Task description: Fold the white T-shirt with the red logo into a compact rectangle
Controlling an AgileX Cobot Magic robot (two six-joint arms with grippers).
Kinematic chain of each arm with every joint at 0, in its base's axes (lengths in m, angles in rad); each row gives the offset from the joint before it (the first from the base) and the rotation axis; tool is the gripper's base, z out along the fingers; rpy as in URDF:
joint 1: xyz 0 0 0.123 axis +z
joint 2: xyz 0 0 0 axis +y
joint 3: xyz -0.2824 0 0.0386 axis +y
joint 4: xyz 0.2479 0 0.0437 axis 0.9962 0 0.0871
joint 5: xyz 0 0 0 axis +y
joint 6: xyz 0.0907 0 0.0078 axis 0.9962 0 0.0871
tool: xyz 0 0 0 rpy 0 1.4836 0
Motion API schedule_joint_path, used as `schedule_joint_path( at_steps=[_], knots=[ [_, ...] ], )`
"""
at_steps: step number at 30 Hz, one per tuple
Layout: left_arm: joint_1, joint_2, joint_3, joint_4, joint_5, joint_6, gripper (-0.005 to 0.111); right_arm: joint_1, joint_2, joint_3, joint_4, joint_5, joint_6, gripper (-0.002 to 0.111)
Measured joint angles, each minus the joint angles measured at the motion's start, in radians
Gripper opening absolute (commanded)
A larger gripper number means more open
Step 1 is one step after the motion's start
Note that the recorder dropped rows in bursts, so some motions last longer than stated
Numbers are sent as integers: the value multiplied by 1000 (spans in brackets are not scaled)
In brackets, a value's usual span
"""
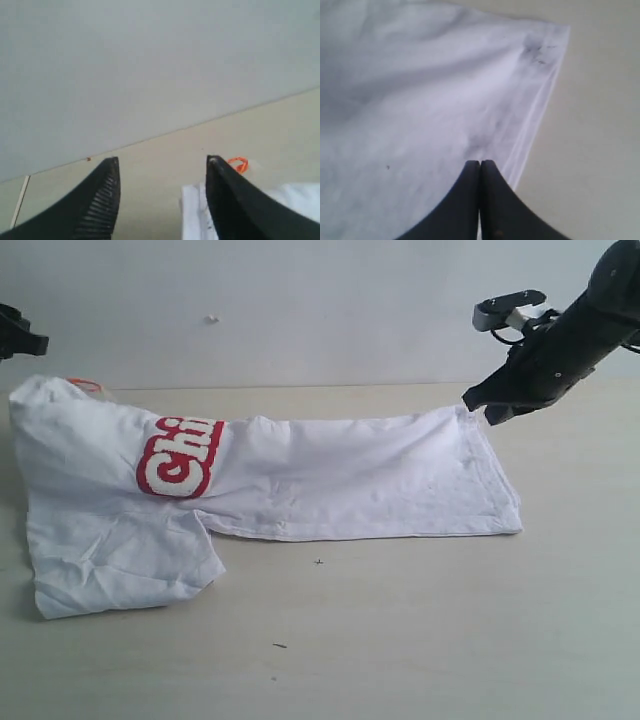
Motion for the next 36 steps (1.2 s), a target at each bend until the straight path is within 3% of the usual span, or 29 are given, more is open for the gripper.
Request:
schedule_joint_path(
  at_steps=[4,8,12,16,20,23,26,32,36],
  knots=[
    [0,-20,0,0,13,-55,52,2,29,-2,26,61,-22,0],
    [0,-22,-4,0,149,-93,50,2,89,-2,27,107,-26,0],
    [-22,-22,-6,-14,329,-71,34,2,133,-2,28,99,-26,0],
    [-91,-17,-6,-195,487,213,0,2,151,-2,28,85,-26,0],
    [-160,32,-8,-509,671,610,0,2,153,-2,28,94,-26,0],
    [-178,85,-8,-650,727,727,0,2,153,-2,28,107,-26,0],
    [-183,139,-8,-708,676,735,0,2,153,-2,28,114,-26,0],
    [-182,203,-8,-675,407,509,0,2,153,-2,28,115,-25,0],
    [-164,247,-8,-643,297,420,0,2,153,-2,28,118,-25,0]
  ],
)
